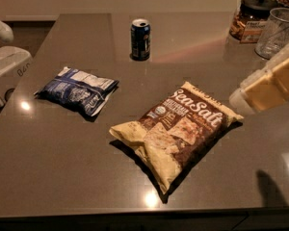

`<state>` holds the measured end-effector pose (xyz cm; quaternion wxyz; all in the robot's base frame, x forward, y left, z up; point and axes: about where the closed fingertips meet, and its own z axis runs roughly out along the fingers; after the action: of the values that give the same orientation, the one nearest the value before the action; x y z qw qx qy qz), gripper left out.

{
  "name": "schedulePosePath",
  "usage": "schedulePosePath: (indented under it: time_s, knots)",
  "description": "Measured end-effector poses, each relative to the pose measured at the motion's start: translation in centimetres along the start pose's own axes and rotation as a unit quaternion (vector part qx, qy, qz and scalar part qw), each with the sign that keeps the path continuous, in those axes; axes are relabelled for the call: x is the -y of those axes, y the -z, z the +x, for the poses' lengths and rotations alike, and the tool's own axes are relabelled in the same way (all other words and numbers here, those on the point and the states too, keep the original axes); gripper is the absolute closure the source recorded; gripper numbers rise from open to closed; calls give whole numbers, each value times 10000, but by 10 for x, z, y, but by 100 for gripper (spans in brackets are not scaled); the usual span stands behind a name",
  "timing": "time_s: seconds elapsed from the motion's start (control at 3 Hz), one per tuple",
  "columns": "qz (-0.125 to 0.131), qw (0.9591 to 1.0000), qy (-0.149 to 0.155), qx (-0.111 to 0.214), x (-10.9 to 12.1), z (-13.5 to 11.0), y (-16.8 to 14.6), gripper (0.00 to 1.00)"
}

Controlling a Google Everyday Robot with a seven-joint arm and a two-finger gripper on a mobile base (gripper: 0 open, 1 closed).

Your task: Pick pepsi can

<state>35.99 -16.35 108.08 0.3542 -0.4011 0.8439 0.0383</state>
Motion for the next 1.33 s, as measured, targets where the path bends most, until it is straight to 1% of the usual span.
schedulePosePath:
  time_s: [1.33]
  knots:
    - [-9, 10000, -9, 12, 0, -2, -2, 0]
